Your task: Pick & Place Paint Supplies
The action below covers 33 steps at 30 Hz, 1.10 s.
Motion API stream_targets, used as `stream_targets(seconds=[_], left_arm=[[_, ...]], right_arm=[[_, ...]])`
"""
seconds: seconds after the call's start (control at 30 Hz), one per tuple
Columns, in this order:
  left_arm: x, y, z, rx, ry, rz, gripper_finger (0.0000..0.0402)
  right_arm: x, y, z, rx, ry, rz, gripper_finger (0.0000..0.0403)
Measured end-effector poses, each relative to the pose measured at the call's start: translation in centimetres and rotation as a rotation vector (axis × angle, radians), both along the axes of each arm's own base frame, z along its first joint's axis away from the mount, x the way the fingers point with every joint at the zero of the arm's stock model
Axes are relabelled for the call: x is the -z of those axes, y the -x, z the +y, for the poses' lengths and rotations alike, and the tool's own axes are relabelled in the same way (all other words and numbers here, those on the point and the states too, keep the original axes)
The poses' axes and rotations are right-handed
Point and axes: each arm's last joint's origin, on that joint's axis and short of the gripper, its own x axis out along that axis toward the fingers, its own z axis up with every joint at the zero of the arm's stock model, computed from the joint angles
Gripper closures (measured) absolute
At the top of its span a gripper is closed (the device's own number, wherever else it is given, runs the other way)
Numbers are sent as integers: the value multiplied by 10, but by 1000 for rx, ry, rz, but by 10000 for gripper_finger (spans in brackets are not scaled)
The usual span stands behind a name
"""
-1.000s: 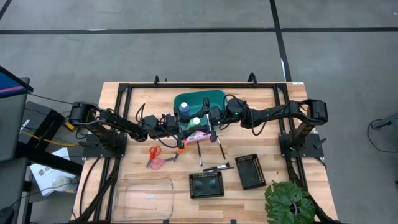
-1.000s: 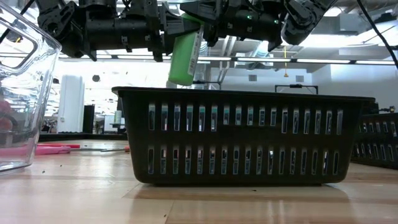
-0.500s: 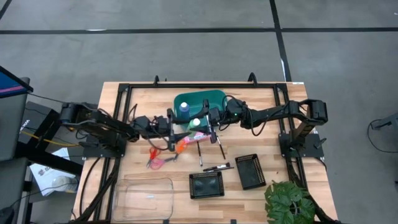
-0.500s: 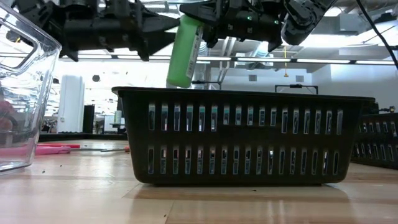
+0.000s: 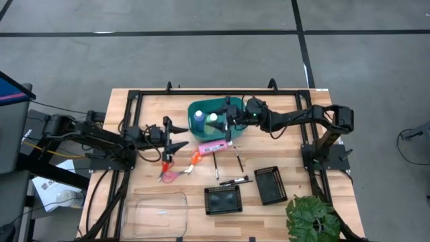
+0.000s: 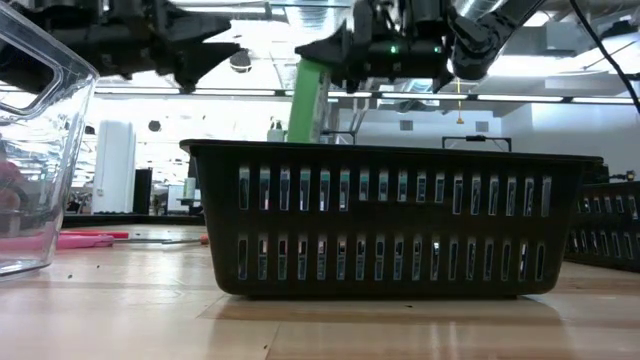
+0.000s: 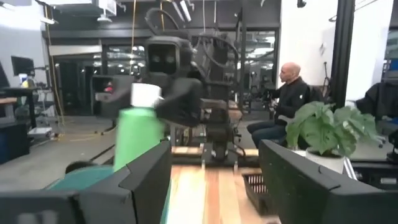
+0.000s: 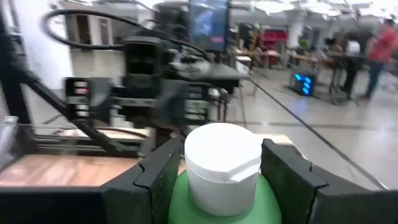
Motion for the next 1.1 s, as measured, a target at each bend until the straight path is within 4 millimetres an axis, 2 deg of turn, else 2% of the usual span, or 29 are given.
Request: stream_targets(seconds=[0.2, 0.4, 0.5, 0.63, 0.8, 1.1], left_arm=[[10, 5, 0, -5, 3, 44, 180], [11, 5, 0, -5, 4, 46, 181], [11, 5, 0, -5, 3, 45, 181], [11, 5, 0, -5, 2, 48, 181], [11, 5, 0, -5, 3, 48, 181], [11, 4, 0, -5, 5, 49, 181]], right_arm=[[6, 7, -27, 173, -17, 59, 215], [13, 13, -45, 282, -32, 123, 215], [15, 15, -49, 319, -38, 147, 215], [33, 9, -51, 350, -54, 186, 215], [54, -1, -55, 351, -72, 143, 215], [75, -6, -60, 358, -101, 141, 215]])
